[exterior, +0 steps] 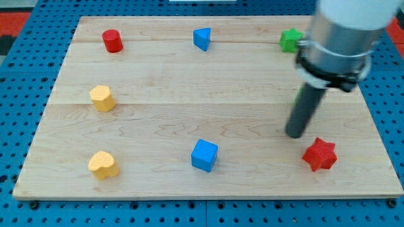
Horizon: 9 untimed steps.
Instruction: Move the arm to the bottom left of the board
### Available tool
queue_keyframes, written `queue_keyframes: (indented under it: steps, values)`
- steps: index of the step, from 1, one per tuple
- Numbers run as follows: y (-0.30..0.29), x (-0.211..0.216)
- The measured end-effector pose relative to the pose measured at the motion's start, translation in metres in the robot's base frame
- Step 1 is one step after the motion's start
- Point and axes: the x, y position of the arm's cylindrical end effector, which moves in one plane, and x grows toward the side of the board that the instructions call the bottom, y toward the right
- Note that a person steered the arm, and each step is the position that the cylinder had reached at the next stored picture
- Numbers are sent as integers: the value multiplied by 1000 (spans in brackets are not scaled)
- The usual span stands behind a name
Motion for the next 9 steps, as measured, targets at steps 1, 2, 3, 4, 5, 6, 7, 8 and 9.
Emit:
queue_keyframes:
  steps: [1, 2, 3, 4, 5, 6, 7, 8, 9]
  values:
    - [-66, 0]
    - [-125, 0]
    - [-185, -4]
    - [-243, -4]
    - [-276, -4]
    - [-313, -4]
    - [-358, 0]
    - [-366, 0]
    - [-369, 37]
